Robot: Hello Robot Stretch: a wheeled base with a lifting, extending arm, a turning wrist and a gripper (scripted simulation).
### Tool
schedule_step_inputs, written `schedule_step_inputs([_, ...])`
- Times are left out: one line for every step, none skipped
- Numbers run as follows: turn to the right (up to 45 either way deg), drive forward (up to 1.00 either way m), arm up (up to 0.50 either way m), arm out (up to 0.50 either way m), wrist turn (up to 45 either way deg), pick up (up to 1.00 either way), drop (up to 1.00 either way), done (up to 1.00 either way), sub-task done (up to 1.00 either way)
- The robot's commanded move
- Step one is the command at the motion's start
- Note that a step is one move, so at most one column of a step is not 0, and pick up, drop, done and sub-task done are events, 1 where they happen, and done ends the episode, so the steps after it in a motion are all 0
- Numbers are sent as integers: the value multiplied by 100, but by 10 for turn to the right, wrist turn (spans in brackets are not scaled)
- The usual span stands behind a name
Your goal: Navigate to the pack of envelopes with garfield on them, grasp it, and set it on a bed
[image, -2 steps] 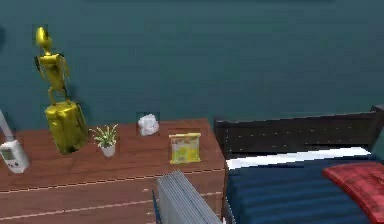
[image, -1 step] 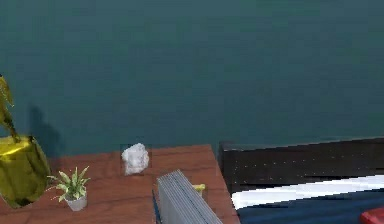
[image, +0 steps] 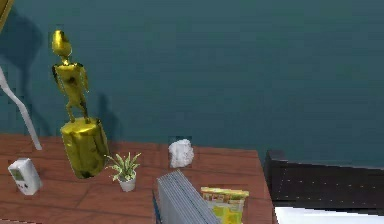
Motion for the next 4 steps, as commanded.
schedule_step_inputs([0, 0, 0, 48, 0, 0, 0, 0, 0])
schedule_step_inputs([0, 0, 0, 0, 450, 0, 0, 0, 0])
schedule_step_inputs([0, 0, 0, 0, 450, 0, 0, 0, 0])
schedule_step_inputs([0, 0, 0, 0, 330, 0, 0, 0, 0])
